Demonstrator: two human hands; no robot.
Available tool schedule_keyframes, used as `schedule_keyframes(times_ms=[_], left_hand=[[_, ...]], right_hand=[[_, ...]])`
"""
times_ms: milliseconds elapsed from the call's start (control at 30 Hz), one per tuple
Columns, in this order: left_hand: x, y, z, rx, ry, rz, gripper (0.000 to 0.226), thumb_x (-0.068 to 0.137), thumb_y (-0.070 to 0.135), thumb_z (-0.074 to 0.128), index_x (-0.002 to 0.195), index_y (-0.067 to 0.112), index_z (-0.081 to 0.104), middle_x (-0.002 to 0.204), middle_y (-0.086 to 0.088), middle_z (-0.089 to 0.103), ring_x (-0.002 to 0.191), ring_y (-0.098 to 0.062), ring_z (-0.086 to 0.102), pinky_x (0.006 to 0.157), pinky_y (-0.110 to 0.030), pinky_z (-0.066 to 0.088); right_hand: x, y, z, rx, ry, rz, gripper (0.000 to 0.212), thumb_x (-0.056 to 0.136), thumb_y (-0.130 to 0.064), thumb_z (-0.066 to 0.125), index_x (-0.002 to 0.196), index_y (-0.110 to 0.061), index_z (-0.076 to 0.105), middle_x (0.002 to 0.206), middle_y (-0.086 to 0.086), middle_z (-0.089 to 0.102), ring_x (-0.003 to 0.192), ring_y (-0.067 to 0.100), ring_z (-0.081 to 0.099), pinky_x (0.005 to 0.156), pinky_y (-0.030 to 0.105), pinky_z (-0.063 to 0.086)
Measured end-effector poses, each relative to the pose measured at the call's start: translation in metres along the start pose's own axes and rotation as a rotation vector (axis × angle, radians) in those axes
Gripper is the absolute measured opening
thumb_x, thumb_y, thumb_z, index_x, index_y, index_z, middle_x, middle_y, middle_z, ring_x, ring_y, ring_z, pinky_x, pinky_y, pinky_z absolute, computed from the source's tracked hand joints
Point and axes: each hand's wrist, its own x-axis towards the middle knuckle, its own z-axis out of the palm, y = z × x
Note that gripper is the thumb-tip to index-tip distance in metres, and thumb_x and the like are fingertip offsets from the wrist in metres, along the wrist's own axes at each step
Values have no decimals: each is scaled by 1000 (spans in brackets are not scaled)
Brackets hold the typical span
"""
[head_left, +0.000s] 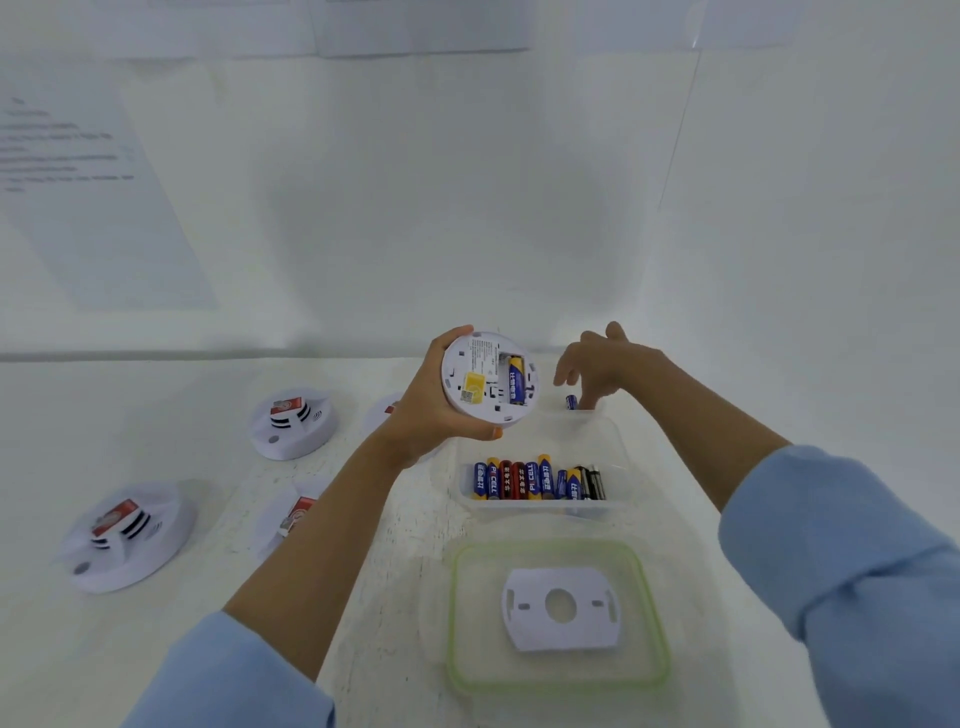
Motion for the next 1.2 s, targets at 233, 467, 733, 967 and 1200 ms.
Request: schedule_keyframes(times_ms=[233, 467, 733, 967, 1200], left_hand=[[4, -2, -3, 22, 31, 4, 97, 50, -2, 76, 131, 21, 29, 124, 10, 44, 114, -11, 48, 80, -17, 51], [2, -8, -7, 14, 41, -13, 98, 50, -4, 76, 132, 21, 28, 123, 10, 45, 110, -1, 51, 79, -16, 50], [-1, -5, 0, -54, 7, -9, 99, 50, -6, 76, 132, 22, 29, 122, 4, 48, 111, -15, 54, 79, -25, 55], [-10, 1, 9, -99, -38, -22, 98, 48, -7, 76, 128, 29, 33, 123, 0, 49, 112, -18, 54, 84, -34, 55], [-19, 12, 18, -68, -57, -22, 100, 45, -6, 76, 128, 28, 32, 116, 7, 51, 103, -9, 57, 74, -23, 55]], right_hand=[[14, -5, 14, -158, -9, -88, 37, 84, -17, 57, 115, -37, 58, 116, -5, 56, 116, 22, 36, 92, 35, 24], [-27, -6, -20, 610, 472, -135, 32, 68, -30, 79, 96, -26, 63, 97, -8, 68, 89, -1, 54, 87, 31, 25], [-75, -50, -10, 728, 452, -307, 34, 68, -32, 78, 100, -28, 67, 100, -8, 58, 98, 15, 41, 88, 28, 30], [-88, -47, -5, 805, 473, -313, 23, 69, -25, 79, 90, -24, 70, 131, 0, 50, 117, 9, 41, 103, 32, 30], [-99, -51, -13, 995, 360, -243, 21, 60, -4, 83, 70, -12, 66, 103, 12, 66, 85, 27, 64, 80, 50, 54]])
